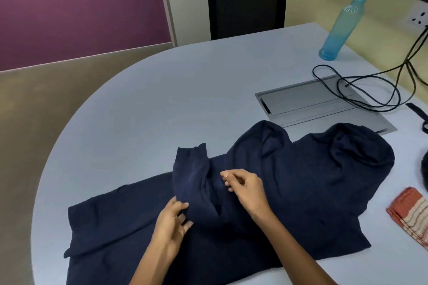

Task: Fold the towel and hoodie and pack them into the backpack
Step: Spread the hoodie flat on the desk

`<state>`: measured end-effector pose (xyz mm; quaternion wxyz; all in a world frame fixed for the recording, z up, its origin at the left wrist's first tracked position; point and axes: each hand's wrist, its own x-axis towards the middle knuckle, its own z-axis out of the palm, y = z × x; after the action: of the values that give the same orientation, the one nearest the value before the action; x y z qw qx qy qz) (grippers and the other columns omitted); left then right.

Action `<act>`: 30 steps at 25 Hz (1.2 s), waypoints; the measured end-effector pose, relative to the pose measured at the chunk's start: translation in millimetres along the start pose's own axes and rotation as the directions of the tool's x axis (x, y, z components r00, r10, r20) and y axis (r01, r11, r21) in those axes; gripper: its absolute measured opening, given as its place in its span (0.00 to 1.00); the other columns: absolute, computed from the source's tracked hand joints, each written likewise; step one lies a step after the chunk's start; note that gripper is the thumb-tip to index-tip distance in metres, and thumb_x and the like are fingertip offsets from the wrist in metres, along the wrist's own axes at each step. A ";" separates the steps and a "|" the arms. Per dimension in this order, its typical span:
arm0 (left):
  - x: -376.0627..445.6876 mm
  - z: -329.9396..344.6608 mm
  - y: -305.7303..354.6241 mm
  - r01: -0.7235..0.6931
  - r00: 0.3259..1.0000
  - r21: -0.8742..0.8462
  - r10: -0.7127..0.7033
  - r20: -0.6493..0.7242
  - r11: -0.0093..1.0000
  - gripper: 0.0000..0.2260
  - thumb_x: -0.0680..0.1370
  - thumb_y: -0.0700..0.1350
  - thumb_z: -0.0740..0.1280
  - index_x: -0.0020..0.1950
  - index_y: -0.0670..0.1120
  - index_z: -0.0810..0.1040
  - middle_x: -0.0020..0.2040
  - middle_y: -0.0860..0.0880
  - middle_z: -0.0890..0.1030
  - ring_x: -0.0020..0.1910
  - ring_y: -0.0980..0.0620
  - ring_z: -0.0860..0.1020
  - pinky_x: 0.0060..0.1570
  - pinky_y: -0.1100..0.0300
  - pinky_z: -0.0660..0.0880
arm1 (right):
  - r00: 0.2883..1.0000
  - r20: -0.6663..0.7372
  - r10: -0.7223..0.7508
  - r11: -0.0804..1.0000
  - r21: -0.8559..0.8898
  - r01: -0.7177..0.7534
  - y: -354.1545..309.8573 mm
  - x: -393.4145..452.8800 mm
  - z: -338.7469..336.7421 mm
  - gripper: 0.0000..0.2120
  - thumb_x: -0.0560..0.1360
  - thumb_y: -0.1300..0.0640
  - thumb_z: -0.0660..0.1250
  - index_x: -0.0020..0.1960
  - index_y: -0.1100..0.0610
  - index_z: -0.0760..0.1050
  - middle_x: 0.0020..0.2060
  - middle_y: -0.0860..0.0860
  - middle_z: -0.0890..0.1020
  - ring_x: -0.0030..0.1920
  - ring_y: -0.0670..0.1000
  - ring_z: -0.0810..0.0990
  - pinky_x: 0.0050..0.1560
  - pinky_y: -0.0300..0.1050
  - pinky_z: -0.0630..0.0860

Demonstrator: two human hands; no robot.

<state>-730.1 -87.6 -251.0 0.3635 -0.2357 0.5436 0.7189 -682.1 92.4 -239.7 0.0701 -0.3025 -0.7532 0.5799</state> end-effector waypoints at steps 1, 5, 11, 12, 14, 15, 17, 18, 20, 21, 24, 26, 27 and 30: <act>-2.7 -6.0 -9.4 0.012 0.998 0.051 -0.009 -0.056 0.999 0.10 0.76 0.33 0.60 0.50 0.45 0.77 0.49 0.46 0.81 0.46 0.49 0.79 0.43 0.54 0.75 | 0.999 0.037 0.012 0.999 -0.031 -0.011 -2.4 -0.6 10.0 0.07 0.76 0.53 0.68 0.44 0.54 0.83 0.40 0.49 0.84 0.42 0.48 0.82 0.49 0.46 0.80; -11.7 -18.2 -19.5 0.011 0.998 0.136 -0.001 -0.071 0.991 0.09 0.78 0.35 0.61 0.54 0.45 0.77 0.51 0.46 0.83 0.49 0.47 0.81 0.45 0.54 0.77 | 0.977 0.141 0.157 0.987 -0.049 -0.152 -5.2 -10.4 45.3 0.15 0.74 0.48 0.70 0.56 0.55 0.79 0.45 0.49 0.82 0.31 0.43 0.80 0.37 0.37 0.80; -27.2 -32.6 -10.8 -0.117 0.963 0.363 0.195 -0.188 0.925 0.11 0.78 0.45 0.67 0.60 0.46 0.73 0.49 0.49 0.77 0.47 0.52 0.77 0.49 0.55 0.77 | 0.990 0.141 0.006 0.999 -0.035 -0.001 -25.9 -21.2 64.0 0.03 0.71 0.61 0.73 0.44 0.56 0.83 0.28 0.43 0.76 0.29 0.39 0.72 0.38 0.30 0.69; -29.2 -35.9 -5.9 -0.165 0.944 0.389 0.259 -0.202 0.906 0.11 0.78 0.49 0.66 0.59 0.48 0.73 0.49 0.50 0.77 0.47 0.53 0.77 0.49 0.55 0.76 | 0.983 0.178 -0.046 0.996 -0.062 0.058 -28.8 -26.0 68.8 0.03 0.71 0.61 0.72 0.43 0.55 0.83 0.31 0.43 0.77 0.32 0.39 0.74 0.40 0.30 0.71; -33.6 -42.8 6.6 -0.212 0.929 0.371 0.304 -0.210 0.904 0.09 0.79 0.53 0.63 0.54 0.49 0.75 0.49 0.50 0.77 0.49 0.52 0.77 0.49 0.55 0.76 | 0.980 0.135 -0.146 0.971 -0.168 0.168 -27.1 -33.9 80.9 0.05 0.71 0.59 0.72 0.47 0.52 0.81 0.43 0.44 0.78 0.45 0.42 0.76 0.50 0.35 0.74; -35.2 -48.0 11.5 -0.210 0.933 0.346 0.294 -0.209 0.914 0.09 0.80 0.52 0.62 0.52 0.48 0.76 0.50 0.49 0.78 0.50 0.51 0.77 0.49 0.55 0.76 | 0.988 0.077 -0.135 0.961 -0.233 0.150 -22.3 -33.2 86.0 0.12 0.71 0.57 0.73 0.54 0.52 0.79 0.50 0.46 0.76 0.52 0.45 0.75 0.56 0.40 0.74; -37.9 -57.8 17.1 -0.187 0.945 0.327 0.261 -0.198 0.926 0.08 0.79 0.50 0.64 0.52 0.47 0.77 0.53 0.46 0.78 0.51 0.50 0.78 0.48 0.55 0.76 | 0.997 -0.021 0.075 0.967 -0.243 -0.078 -12.8 -23.5 88.5 0.31 0.69 0.52 0.75 0.69 0.53 0.67 0.58 0.50 0.72 0.61 0.50 0.71 0.63 0.44 0.70; -40.5 -62.3 17.9 -0.174 0.950 0.323 0.245 -0.193 0.930 0.07 0.79 0.49 0.64 0.52 0.46 0.77 0.54 0.44 0.79 0.51 0.49 0.79 0.48 0.55 0.77 | 0.981 -0.045 0.186 0.965 -0.180 -0.191 -10.3 -17.1 90.5 0.33 0.68 0.52 0.76 0.69 0.54 0.66 0.55 0.50 0.74 0.59 0.51 0.72 0.61 0.43 0.71; -46.4 -68.3 17.8 -0.152 0.962 0.290 0.209 -0.176 0.945 0.08 0.78 0.50 0.66 0.52 0.46 0.77 0.54 0.43 0.80 0.52 0.48 0.80 0.50 0.54 0.77 | 0.981 -0.004 0.195 0.973 -0.129 -0.193 -11.2 -12.0 94.1 0.16 0.68 0.56 0.76 0.54 0.56 0.77 0.37 0.48 0.75 0.44 0.48 0.74 0.48 0.38 0.72; -50.3 -69.8 19.4 -0.147 0.968 0.272 0.195 -0.158 0.951 0.11 0.76 0.52 0.68 0.53 0.46 0.77 0.54 0.43 0.80 0.52 0.48 0.80 0.51 0.53 0.78 | 0.994 0.021 0.105 0.978 -0.186 -0.100 -14.7 -16.0 97.6 0.10 0.69 0.58 0.75 0.49 0.56 0.79 0.33 0.46 0.72 0.39 0.46 0.72 0.44 0.37 0.70; -57.5 -73.8 33.0 -0.116 0.984 0.227 0.142 -0.103 0.967 0.24 0.69 0.62 0.70 0.58 0.49 0.75 0.55 0.45 0.80 0.54 0.47 0.80 0.55 0.49 0.78 | 0.949 0.201 -0.244 0.924 -0.248 0.290 -26.5 -45.5 110.2 0.18 0.71 0.61 0.71 0.59 0.50 0.80 0.36 0.42 0.70 0.37 0.40 0.71 0.44 0.31 0.68; -59.7 -79.5 45.9 -0.098 0.987 0.213 0.123 -0.103 0.972 0.26 0.68 0.64 0.71 0.58 0.47 0.77 0.53 0.45 0.82 0.52 0.46 0.82 0.52 0.48 0.79 | 0.841 0.392 -0.373 0.852 -0.214 0.478 -32.4 -70.4 118.5 0.22 0.71 0.63 0.69 0.62 0.46 0.78 0.39 0.42 0.69 0.39 0.40 0.70 0.45 0.30 0.69; -60.2 -82.1 52.6 -0.087 0.984 0.208 0.116 -0.135 0.974 0.25 0.70 0.61 0.72 0.58 0.45 0.79 0.51 0.45 0.83 0.51 0.45 0.82 0.50 0.49 0.80 | 0.794 0.471 -0.384 0.826 -0.209 0.523 -34.4 -81.2 122.1 0.22 0.72 0.63 0.68 0.63 0.45 0.76 0.41 0.42 0.69 0.40 0.40 0.70 0.46 0.32 0.70; -64.5 -96.1 66.4 -0.074 0.955 0.183 0.123 -0.269 0.980 0.12 0.75 0.45 0.70 0.55 0.41 0.80 0.45 0.42 0.83 0.43 0.46 0.81 0.39 0.53 0.77 | 0.720 0.612 -0.327 0.823 -0.189 0.535 -35.2 -104.2 128.1 0.21 0.73 0.56 0.70 0.65 0.46 0.74 0.45 0.45 0.72 0.44 0.43 0.73 0.51 0.38 0.73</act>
<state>-746.9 -205.9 -191.8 0.2658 -0.2751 0.6601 0.6465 -669.6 -75.1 -222.5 -0.0713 0.0585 -0.8813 0.4634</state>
